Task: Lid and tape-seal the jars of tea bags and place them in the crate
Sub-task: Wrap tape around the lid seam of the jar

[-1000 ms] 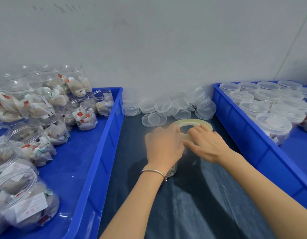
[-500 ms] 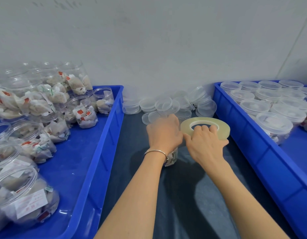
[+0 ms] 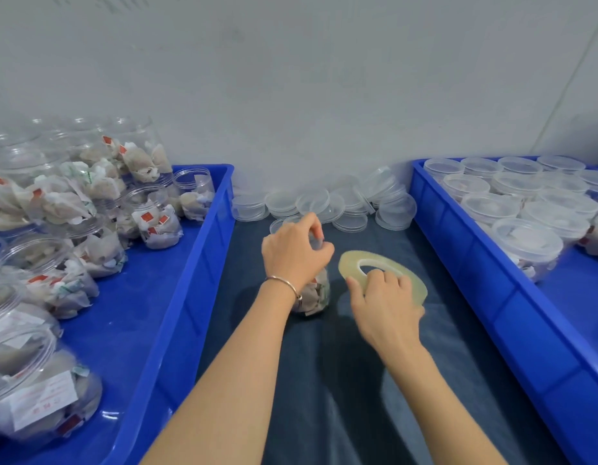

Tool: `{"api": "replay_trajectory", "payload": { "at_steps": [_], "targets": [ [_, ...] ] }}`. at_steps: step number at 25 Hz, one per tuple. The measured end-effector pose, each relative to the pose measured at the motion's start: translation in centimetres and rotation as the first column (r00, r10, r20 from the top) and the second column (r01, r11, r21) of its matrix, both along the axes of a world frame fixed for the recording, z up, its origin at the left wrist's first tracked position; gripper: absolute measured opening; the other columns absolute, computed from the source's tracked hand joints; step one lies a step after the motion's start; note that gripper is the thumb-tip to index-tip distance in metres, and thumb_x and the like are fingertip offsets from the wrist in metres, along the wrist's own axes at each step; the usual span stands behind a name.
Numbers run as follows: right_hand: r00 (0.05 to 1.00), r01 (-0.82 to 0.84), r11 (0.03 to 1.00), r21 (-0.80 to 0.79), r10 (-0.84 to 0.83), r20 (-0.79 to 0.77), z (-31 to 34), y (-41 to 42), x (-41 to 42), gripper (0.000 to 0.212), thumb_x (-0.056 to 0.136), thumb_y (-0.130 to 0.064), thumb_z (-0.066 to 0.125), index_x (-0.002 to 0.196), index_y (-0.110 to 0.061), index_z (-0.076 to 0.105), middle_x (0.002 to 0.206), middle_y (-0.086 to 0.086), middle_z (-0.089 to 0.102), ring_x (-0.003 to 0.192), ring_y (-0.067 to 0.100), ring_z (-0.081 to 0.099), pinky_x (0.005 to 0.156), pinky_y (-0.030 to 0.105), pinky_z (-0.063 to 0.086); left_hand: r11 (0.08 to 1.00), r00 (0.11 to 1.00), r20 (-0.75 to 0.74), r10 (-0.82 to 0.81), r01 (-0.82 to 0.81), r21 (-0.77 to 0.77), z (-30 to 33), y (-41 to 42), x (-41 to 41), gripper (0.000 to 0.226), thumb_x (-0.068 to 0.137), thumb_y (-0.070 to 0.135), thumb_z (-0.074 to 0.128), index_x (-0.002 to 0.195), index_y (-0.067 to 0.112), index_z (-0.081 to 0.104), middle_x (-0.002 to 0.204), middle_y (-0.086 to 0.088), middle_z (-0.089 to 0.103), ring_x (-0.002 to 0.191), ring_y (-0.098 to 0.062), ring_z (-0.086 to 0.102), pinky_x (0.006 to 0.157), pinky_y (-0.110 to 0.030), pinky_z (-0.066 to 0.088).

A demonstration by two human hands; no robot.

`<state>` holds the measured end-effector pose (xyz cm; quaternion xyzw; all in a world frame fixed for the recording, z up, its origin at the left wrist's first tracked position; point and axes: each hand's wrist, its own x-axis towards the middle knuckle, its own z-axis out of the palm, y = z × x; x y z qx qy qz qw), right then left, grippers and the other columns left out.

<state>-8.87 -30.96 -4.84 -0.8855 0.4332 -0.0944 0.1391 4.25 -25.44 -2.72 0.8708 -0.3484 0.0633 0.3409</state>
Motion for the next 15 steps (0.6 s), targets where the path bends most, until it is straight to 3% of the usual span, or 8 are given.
{"api": "replay_trajectory", "payload": {
  "at_steps": [3, 5, 7, 9, 11, 13, 15],
  "targets": [
    [0.993, -0.058, 0.998, 0.024, 0.060, -0.106, -2.5, -1.5, 1.1, 0.048, 0.100, -0.049, 0.028, 0.121, -0.012, 0.049, 0.132, 0.004, 0.047, 0.128, 0.023, 0.031, 0.095, 0.052, 0.039, 0.991, 0.993, 0.077, -0.092, 0.084, 0.103, -0.5, 0.0, -0.8, 0.028, 0.079, 0.036, 0.057, 0.107, 0.032, 0.053, 0.109, 0.011, 0.061, 0.106, -0.016, 0.054, 0.087, -0.037, 0.037],
    [0.975, -0.109, 0.993, 0.043, 0.116, -0.190, -3.7, -1.8, 1.5, 0.050, 0.098, -0.052, 0.031, 0.128, -0.014, 0.043, 0.136, 0.003, 0.042, 0.131, 0.023, 0.027, 0.098, 0.058, 0.035, 0.961, 0.994, 0.096, -0.054, 0.026, 0.274, -1.0, 0.1, -1.1, 0.048, 0.084, 0.044, 0.052, 0.130, 0.035, 0.041, 0.136, 0.011, 0.043, 0.128, -0.021, 0.037, 0.095, -0.046, 0.034],
    [0.970, -0.164, 0.986, 0.035, 0.167, -0.177, -4.3, -2.5, 1.5, 0.063, 0.091, -0.057, 0.042, 0.140, -0.020, 0.028, 0.142, 0.001, 0.028, 0.135, 0.023, 0.019, 0.101, 0.066, 0.026, 0.911, 0.997, 0.065, 0.037, -0.060, 0.407, -0.9, 0.5, -1.3, 0.055, 0.087, 0.052, 0.050, 0.136, 0.032, 0.034, 0.144, 0.005, 0.029, 0.131, -0.031, 0.026, 0.091, -0.048, 0.036],
    [0.950, -0.311, 0.950, 0.044, 0.311, -0.013, -4.1, -2.7, 1.5, 0.091, 0.079, -0.061, 0.058, 0.149, -0.026, 0.010, 0.147, -0.004, 0.017, 0.141, 0.020, 0.010, 0.106, 0.063, 0.020, 0.906, 0.997, 0.059, 0.054, -0.074, 0.417, -0.5, 0.6, -2.2, 0.052, 0.087, 0.047, 0.052, 0.133, 0.030, 0.037, 0.140, 0.002, 0.030, 0.125, -0.031, 0.028, 0.085, -0.044, 0.038],
    [0.812, -0.520, 0.840, 0.153, 0.431, 0.394, -2.4, -1.9, 1.4, 0.102, 0.067, -0.051, 0.073, 0.148, -0.026, 0.016, 0.148, -0.011, 0.029, 0.139, 0.014, 0.027, 0.109, 0.049, 0.031, 0.955, 0.995, 0.100, 0.011, -0.040, 0.293, 0.1, 0.7, -4.2, 0.046, 0.084, 0.040, 0.057, 0.127, 0.030, 0.044, 0.133, 0.005, 0.037, 0.121, -0.026, 0.033, 0.086, -0.042, 0.038],
    [0.658, -0.559, 0.818, 0.134, 0.340, 0.672, -0.5, -2.3, 0.4, 0.080, 0.063, -0.031, 0.081, 0.132, -0.031, 0.040, 0.126, -0.017, 0.054, 0.116, 0.006, 0.054, 0.092, 0.032, 0.047, 0.993, 0.989, 0.124, -0.083, 0.072, 0.091, 1.3, 0.1, -6.3, 0.046, 0.077, 0.035, 0.063, 0.122, 0.029, 0.051, 0.128, 0.006, 0.042, 0.119, -0.023, 0.038, 0.088, -0.040, 0.041],
    [0.617, -0.426, 0.905, 0.002, 0.289, 0.732, 1.3, -4.0, -1.7, 0.066, 0.064, -0.028, 0.080, 0.123, -0.027, 0.051, 0.117, -0.012, 0.059, 0.108, 0.009, 0.058, 0.084, 0.033, 0.049, 0.969, 0.955, 0.194, -0.223, 0.239, -0.064, 3.2, -1.4, -7.8, 0.051, 0.073, 0.032, 0.068, 0.122, 0.027, 0.056, 0.130, 0.003, 0.046, 0.122, -0.025, 0.039, 0.092, -0.043, 0.042]
  ]
}}
